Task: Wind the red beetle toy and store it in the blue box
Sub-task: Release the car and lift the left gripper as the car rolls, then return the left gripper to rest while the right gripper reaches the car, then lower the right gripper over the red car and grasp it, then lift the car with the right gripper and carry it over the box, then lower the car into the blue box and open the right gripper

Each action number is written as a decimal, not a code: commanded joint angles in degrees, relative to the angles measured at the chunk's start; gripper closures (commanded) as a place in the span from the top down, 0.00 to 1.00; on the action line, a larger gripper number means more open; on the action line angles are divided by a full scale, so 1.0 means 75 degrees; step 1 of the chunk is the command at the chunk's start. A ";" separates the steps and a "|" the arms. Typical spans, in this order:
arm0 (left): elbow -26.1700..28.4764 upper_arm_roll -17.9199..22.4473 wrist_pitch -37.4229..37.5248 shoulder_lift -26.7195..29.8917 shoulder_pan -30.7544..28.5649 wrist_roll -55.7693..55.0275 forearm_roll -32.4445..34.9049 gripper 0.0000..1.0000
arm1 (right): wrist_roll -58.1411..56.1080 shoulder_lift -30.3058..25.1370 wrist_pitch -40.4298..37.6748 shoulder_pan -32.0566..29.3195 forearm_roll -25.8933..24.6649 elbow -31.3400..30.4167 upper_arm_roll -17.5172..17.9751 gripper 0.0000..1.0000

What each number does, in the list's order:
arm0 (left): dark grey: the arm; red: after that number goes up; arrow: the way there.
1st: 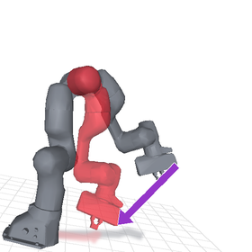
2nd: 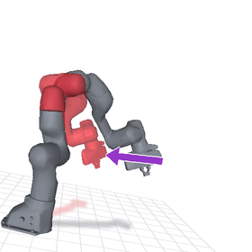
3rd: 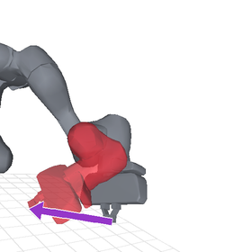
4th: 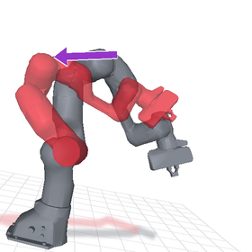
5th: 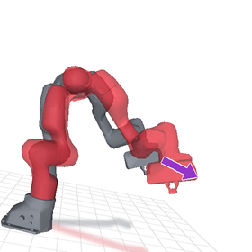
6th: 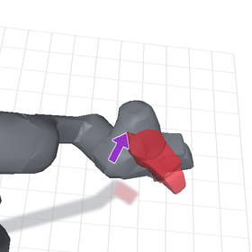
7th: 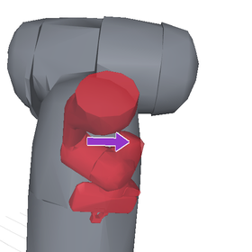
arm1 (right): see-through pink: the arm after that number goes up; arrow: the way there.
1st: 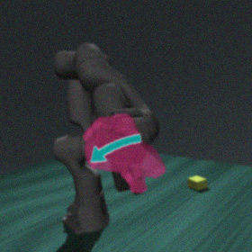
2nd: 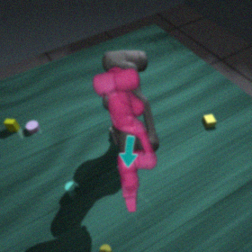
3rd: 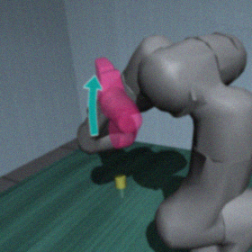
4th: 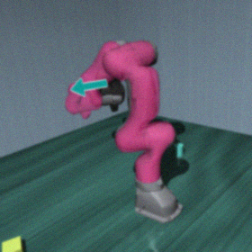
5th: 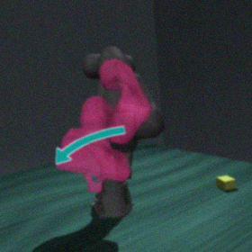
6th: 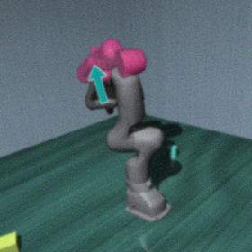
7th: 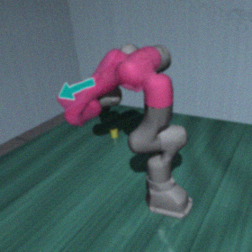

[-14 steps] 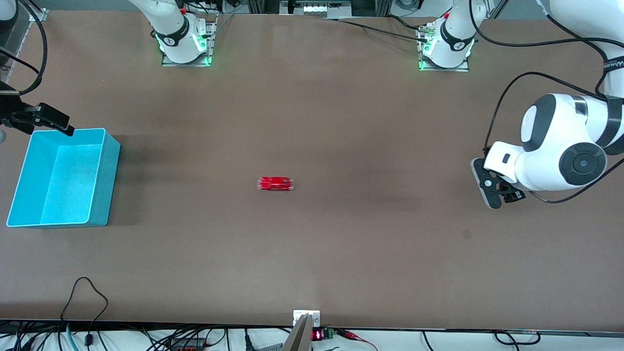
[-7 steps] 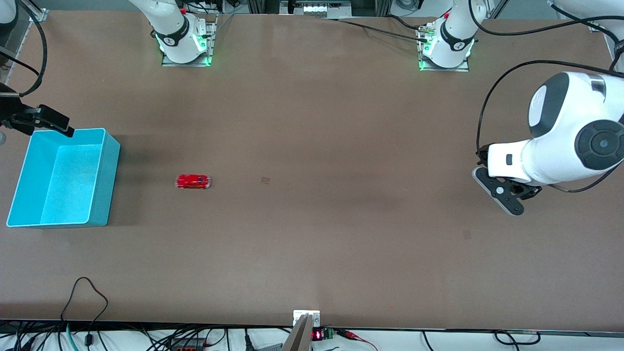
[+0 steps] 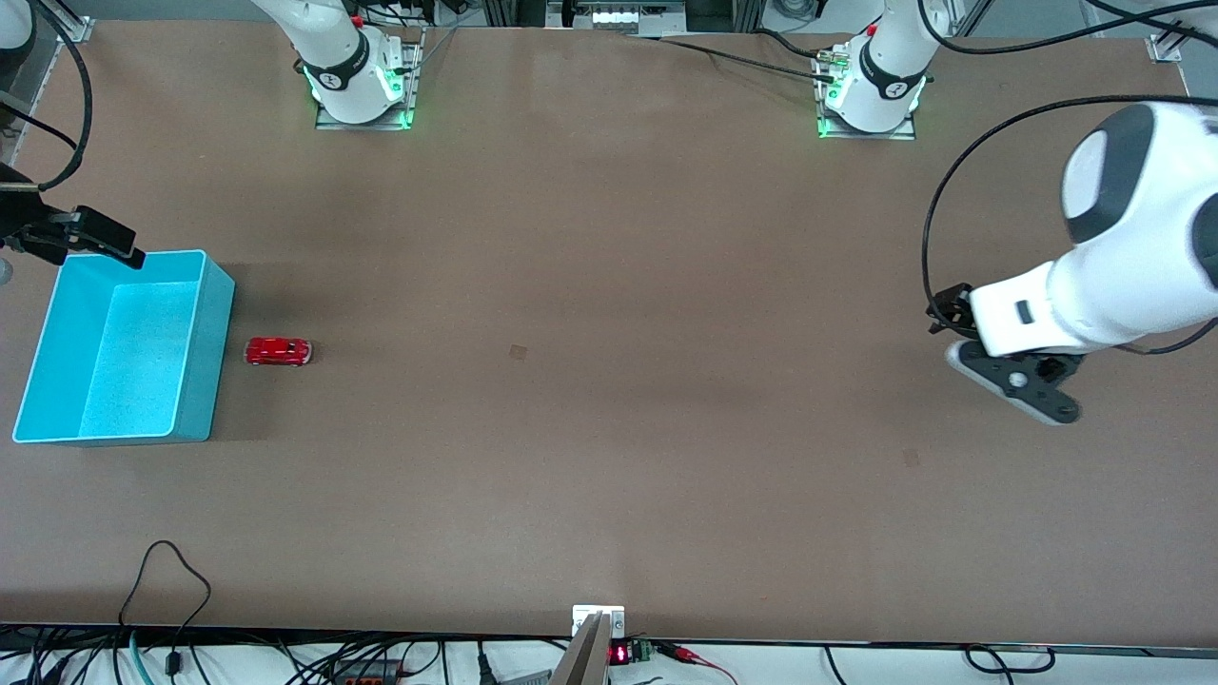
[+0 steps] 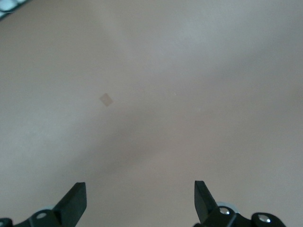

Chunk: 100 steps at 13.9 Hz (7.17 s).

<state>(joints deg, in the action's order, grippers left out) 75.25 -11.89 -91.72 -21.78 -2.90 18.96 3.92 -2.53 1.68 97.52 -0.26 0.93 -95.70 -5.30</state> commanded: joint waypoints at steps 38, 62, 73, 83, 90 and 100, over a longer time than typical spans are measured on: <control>0.2647 0.1315 -0.0579 0.3115 0.0434 -0.2938 -0.0639 1.00 | -0.6864 0.3220 0.3025 0.0177 0.0029 -0.0410 0.0085 1.00; 0.2635 0.1315 -0.0579 0.3103 0.0445 -0.2891 -0.0663 1.00 | -1.2987 0.3150 0.6344 -0.0645 0.0064 -0.3682 0.0109 0.96; 0.2635 0.1315 -0.0591 0.3103 0.0457 -0.2879 -0.0663 1.00 | -1.2521 0.2636 0.6251 0.0244 0.0951 -0.3085 0.0097 0.29; 0.2635 0.1315 -0.0591 0.3103 0.0445 -0.2879 -0.0675 1.00 | -0.5072 0.2400 0.5527 0.0421 0.2385 -0.2019 -0.0639 0.29; 0.2635 0.1315 -0.0591 0.3103 0.0445 -0.2879 -0.0675 1.00 | -0.3122 0.2669 0.3639 0.0316 0.1412 -0.0812 -0.1671 0.23; 0.2635 0.1315 -0.0591 0.3103 0.0445 -0.2879 -0.0675 1.00 | -0.2968 0.3653 0.3755 -0.0117 0.1036 -0.0740 -0.2317 0.23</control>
<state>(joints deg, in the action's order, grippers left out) 97.00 -2.22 -97.48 2.41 0.24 -2.96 -0.51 -26.24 26.76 126.03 0.02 9.11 -102.88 -22.83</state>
